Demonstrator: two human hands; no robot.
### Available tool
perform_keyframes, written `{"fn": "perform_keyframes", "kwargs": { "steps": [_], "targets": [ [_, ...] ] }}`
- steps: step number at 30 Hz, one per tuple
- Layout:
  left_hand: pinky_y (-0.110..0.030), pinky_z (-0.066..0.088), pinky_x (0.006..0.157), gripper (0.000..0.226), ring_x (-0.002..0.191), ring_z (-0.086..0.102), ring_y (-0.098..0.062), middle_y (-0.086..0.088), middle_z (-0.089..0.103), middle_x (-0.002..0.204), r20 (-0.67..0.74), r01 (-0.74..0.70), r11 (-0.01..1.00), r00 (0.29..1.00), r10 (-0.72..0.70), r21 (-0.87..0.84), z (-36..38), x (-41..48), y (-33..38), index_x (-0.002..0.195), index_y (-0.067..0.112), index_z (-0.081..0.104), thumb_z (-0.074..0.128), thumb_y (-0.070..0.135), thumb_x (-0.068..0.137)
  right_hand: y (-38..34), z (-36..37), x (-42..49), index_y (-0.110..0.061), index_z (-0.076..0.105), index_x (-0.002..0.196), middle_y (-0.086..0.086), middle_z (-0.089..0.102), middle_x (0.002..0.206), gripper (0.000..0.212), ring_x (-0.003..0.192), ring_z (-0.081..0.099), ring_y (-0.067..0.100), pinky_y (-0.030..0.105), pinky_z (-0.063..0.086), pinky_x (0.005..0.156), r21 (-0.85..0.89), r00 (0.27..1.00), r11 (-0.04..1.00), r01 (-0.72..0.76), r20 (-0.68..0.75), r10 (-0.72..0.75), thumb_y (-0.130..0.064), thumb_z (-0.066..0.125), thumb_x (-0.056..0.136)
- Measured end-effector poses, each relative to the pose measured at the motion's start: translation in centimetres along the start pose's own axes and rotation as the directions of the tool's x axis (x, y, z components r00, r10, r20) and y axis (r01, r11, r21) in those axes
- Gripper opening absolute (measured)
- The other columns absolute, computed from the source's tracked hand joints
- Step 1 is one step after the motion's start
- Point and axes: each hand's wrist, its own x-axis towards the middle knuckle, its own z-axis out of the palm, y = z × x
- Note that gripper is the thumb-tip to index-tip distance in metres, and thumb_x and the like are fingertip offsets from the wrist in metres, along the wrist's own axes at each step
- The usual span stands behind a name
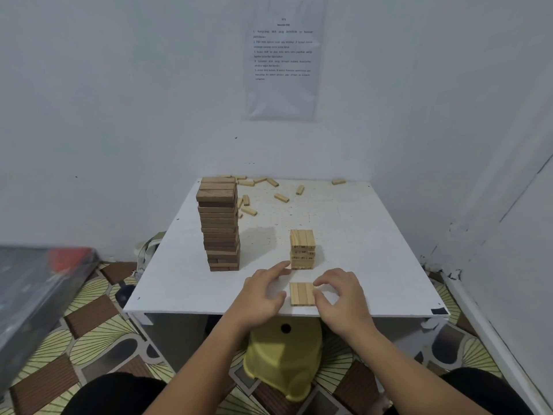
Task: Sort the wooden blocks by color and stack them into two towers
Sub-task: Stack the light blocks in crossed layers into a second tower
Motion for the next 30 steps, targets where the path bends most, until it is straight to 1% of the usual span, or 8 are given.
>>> {"fn": "perform_keyframes", "kwargs": {
  "steps": [2,5,10,13,19,22,25,30],
  "targets": [
    [-0.044,0.035,0.121,0.066,0.137,0.044,-0.008,0.02,0.051,0.146,-0.002,0.006,1.0,1.0,-0.007,-0.03,-0.1,0.0,0.1,0.152,0.049,0.037,0.054,0.04,0.089,-0.6,0.7,-0.3,-0.031,0.065,0.092,-0.02,0.057,0.098,0.009,0.096,0.051,0.007,0.033,0.048,0.084,-0.081,0.999,0.996,-0.031,-0.034,0.028,-0.034,0.068,0.085],
    [-0.042,0.036,0.12,0.066,0.136,0.046,-0.006,0.02,0.053,0.145,-0.014,0.006,0.999,1.0,-0.007,-0.05,-0.3,0.0,0.1,0.153,0.043,0.04,0.055,0.036,0.089,-1.6,1.6,-0.6,-0.033,0.057,0.096,-0.018,0.051,0.098,0.02,0.094,0.05,0.01,0.037,0.045,0.085,-0.157,0.996,0.984,-0.089,-0.01,0.088,-0.045,0.065,0.083],
    [-0.037,0.034,0.12,0.073,0.134,0.042,-0.005,0.026,0.051,0.138,-0.006,0.013,1.0,1.0,-0.012,0.024,-0.2,-0.2,0.5,0.151,0.043,0.043,0.073,0.051,0.085,-1.8,1.3,-0.3,-0.033,0.051,0.109,-0.016,0.046,0.106,0.038,0.099,0.048,0.01,0.035,0.049,0.086,-0.192,0.991,0.975,-0.112,0.054,0.124,-0.04,0.067,0.076],
    [-0.038,0.031,0.121,0.074,0.136,0.039,-0.006,0.025,0.049,0.138,0.003,0.003,0.998,1.0,-0.004,0.056,-0.2,-0.3,0.6,0.149,0.045,0.044,0.074,0.051,0.082,-1.7,0.9,-0.4,-0.029,0.052,0.118,-0.014,0.048,0.111,0.044,0.106,0.05,0.013,0.031,0.048,0.089,-0.208,0.987,0.973,-0.102,0.1,0.125,-0.039,0.067,0.078],
    [-0.031,0.035,0.119,0.069,0.133,0.043,0.0,0.026,0.055,0.136,-0.027,0.011,1.0,1.0,-0.012,-0.017,-0.6,-0.5,0.9,0.147,0.038,0.048,0.055,0.025,0.08,-3.5,2.1,-1.0,-0.03,0.049,0.121,-0.01,0.052,0.113,0.062,0.106,0.05,0.016,0.037,0.047,0.09,-0.414,0.984,0.903,-0.119,0.074,0.163,-0.077,0.042,0.08],
    [-0.026,0.036,0.117,0.067,0.13,0.045,0.003,0.025,0.057,0.134,-0.056,0.006,1.0,0.998,-0.008,-0.027,-0.7,-0.7,1.1,0.146,0.035,0.052,0.053,0.022,0.08,-4.2,2.6,-0.8,-0.028,0.05,0.115,-0.008,0.052,0.11,0.054,0.103,0.05,0.018,0.037,0.046,0.087,-0.448,0.985,0.889,-0.088,0.093,0.144,-0.069,0.045,0.081],
    [-0.026,0.038,0.116,0.06,0.128,0.047,0.005,0.024,0.059,0.133,-0.077,0.004,0.999,0.997,-0.007,-0.039,-0.9,-0.7,1.3,0.142,0.035,0.056,0.054,0.023,0.083,-4.2,2.6,-0.1,-0.029,0.052,0.117,-0.009,0.05,0.113,0.045,0.105,0.049,0.017,0.036,0.044,0.089,-0.429,0.978,0.903,-0.032,0.173,0.117,-0.058,0.049,0.083],
    [-0.032,0.04,0.116,0.055,0.128,0.049,0.001,0.018,0.057,0.138,-0.016,0.02,0.999,1.0,-0.02,0.031,-2.1,-0.5,1.1,0.138,0.035,0.059,0.058,0.027,0.084,-2.8,0.8,1.1,-0.038,0.053,0.119,-0.025,0.048,0.121,0.036,0.117,0.039,0.008,0.035,0.031,0.098,-0.239,0.908,0.956,0.171,0.415,-0.059,-0.04,0.062,0.084]
  ]
}}
